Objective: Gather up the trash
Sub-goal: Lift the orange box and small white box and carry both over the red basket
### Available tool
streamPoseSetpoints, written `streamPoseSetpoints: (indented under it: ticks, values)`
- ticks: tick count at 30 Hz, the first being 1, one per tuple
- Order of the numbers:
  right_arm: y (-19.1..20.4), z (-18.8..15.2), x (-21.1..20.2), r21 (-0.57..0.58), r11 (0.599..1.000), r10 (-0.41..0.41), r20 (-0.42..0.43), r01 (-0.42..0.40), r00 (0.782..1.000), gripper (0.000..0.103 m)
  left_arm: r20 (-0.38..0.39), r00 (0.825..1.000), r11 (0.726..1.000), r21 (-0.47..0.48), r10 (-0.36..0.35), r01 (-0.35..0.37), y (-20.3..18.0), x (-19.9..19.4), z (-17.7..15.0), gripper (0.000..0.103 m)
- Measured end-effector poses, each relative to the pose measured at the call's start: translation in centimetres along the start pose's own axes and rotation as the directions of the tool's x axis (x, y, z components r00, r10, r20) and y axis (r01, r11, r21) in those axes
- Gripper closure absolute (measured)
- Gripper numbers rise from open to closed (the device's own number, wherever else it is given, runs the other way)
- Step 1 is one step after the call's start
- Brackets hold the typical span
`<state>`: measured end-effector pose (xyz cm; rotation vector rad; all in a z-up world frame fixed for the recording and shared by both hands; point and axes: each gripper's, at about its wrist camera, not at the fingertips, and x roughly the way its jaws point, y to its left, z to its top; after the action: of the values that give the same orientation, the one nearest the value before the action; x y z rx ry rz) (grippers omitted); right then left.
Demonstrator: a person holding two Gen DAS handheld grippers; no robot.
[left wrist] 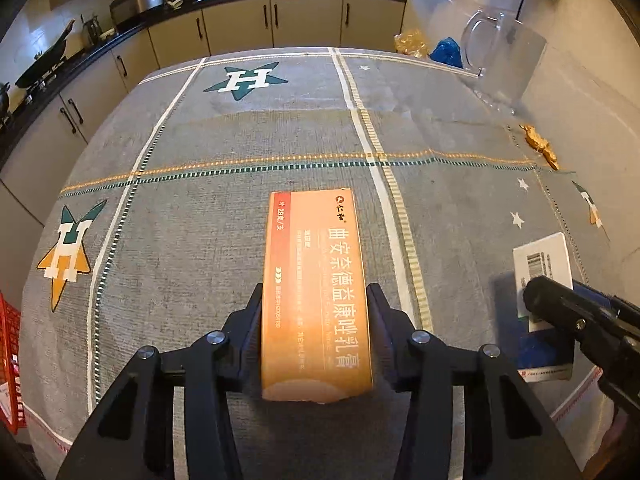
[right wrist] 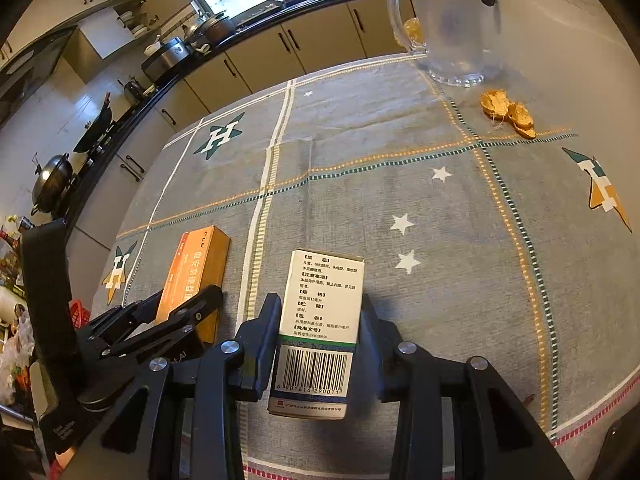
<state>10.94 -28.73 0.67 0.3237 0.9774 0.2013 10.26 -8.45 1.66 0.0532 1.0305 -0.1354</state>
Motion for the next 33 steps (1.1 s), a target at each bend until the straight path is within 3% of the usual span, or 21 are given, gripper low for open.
streamPoseSetpoints:
  ticks: [12, 33]
  values:
    - [3.0, -2.1, 0.2, -0.056, 0.998, 0.019, 0.016, -0.018, 1.0, 0.062, 0.054, 0.999, 1.0, -0.017, -0.007, 0.008, 2.9, -2.8, -3.1, 0.057]
    - [9.2, -5.1, 0.0, -0.18, 0.983, 0.047, 0.01, -0.044, 0.999, 0.062, 0.191, 0.98, 0.998, -0.055, 0.052, -0.042, 7.1, -8.7, -7.3, 0.058]
